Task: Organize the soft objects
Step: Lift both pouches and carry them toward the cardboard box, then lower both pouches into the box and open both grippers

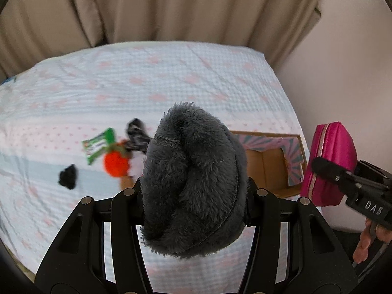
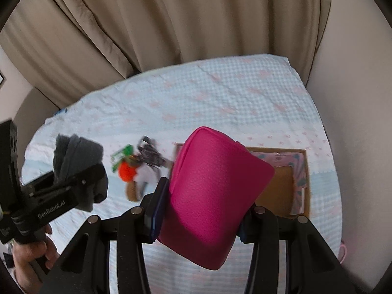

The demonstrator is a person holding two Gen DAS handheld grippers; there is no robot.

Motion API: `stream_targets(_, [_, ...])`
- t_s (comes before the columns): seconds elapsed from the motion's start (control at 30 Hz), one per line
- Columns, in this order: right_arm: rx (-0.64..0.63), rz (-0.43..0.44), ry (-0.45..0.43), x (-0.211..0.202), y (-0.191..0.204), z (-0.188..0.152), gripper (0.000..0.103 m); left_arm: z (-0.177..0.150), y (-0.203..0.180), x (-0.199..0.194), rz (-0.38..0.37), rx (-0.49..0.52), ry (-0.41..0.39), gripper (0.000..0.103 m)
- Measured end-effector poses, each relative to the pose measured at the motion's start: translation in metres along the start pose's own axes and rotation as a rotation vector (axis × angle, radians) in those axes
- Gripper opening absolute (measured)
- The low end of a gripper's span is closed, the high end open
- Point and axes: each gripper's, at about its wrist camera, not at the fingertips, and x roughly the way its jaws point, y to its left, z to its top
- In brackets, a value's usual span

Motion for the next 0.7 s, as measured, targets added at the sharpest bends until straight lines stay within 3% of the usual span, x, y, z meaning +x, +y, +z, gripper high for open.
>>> stream_targets(0.3, [-0.067, -0.018, 0.096, 0.068, -0.07, -0.008, 0.043, 0.012, -0.058, 0.103, -0.026, 0.014, 0.133, 0.049])
stream_targets(0.7, [-0.143, 0.004, 0.221, 0.165, -0.116, -0.026, 0.044, 0.003, -0.074, 0.227, 0.036, -0.045, 0.326, 0.049])
